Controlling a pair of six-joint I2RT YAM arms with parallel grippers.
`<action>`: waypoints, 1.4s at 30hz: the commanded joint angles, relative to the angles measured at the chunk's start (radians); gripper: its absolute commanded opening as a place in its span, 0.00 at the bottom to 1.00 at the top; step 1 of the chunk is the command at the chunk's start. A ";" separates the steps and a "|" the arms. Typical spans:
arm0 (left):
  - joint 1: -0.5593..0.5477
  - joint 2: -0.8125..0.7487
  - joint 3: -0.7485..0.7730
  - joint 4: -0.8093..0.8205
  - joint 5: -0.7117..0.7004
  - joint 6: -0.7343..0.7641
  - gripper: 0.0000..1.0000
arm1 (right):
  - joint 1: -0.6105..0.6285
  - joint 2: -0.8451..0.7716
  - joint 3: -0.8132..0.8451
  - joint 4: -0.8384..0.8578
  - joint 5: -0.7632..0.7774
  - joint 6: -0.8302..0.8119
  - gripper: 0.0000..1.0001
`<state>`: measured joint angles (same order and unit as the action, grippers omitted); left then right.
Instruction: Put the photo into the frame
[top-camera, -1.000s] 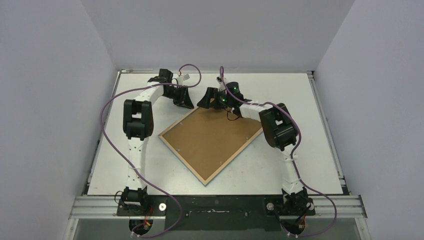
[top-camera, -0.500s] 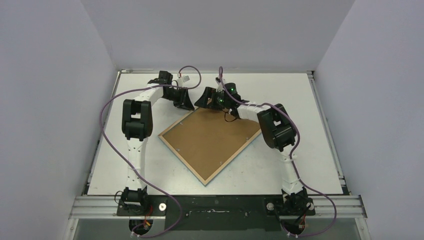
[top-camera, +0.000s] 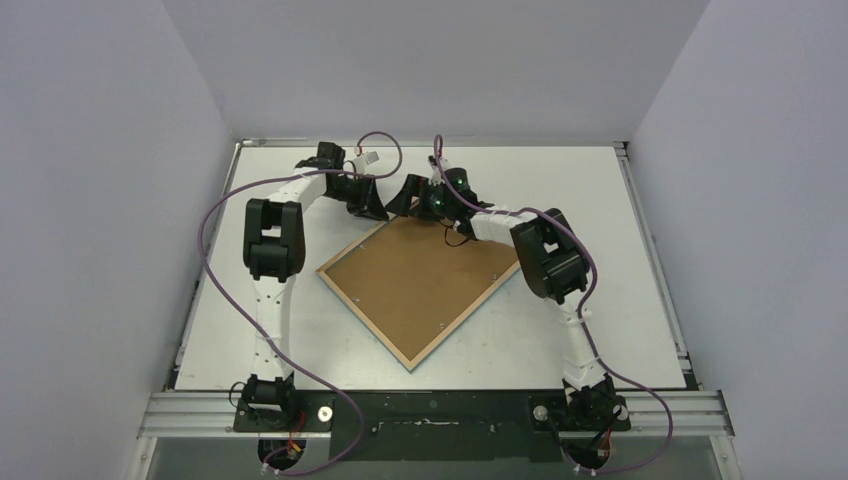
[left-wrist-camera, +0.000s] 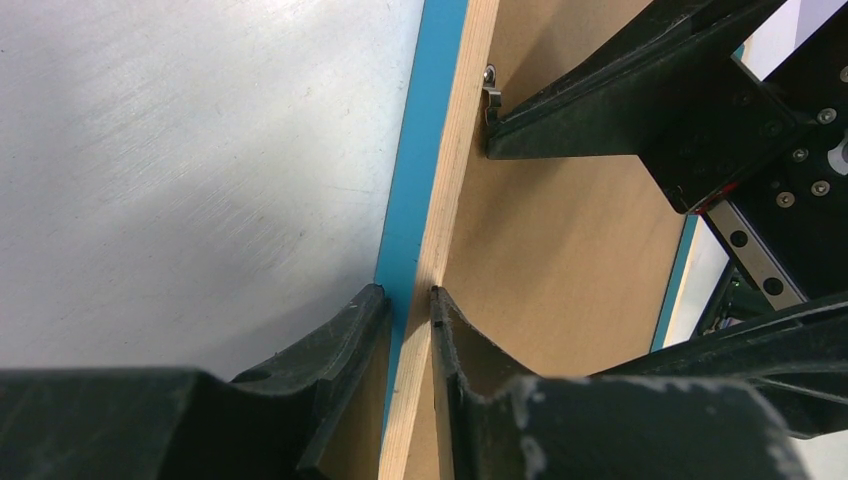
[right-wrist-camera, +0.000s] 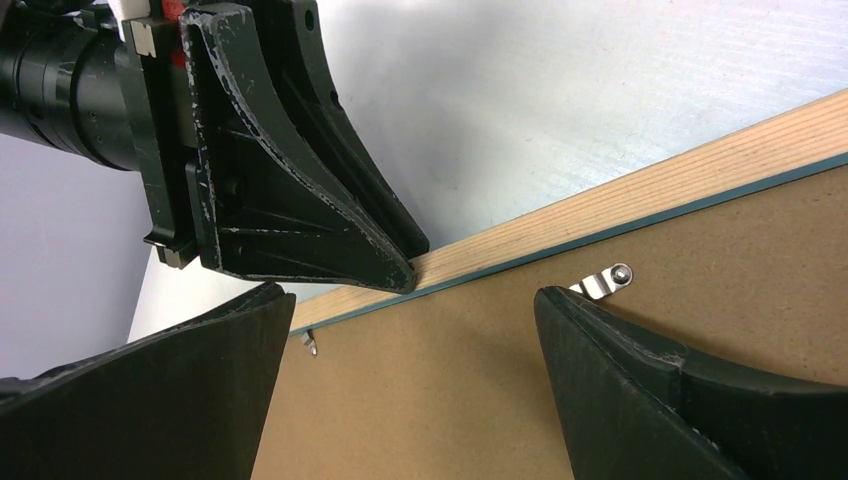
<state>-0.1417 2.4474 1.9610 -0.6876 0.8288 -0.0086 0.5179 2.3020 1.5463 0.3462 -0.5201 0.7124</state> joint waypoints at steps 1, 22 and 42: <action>-0.006 -0.027 -0.030 -0.032 -0.030 0.016 0.18 | -0.005 0.008 0.024 0.064 -0.025 -0.031 0.97; 0.035 -0.093 -0.208 0.066 -0.040 -0.057 0.04 | -0.171 -0.900 -0.578 -0.692 0.490 -0.068 0.90; 0.037 -0.103 -0.224 0.070 -0.064 -0.057 0.01 | -0.201 -0.962 -0.951 -0.277 0.437 0.251 0.90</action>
<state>-0.1169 2.3611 1.7767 -0.6075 0.8787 -0.1017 0.3321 1.3193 0.6128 -0.1856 -0.0269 0.8883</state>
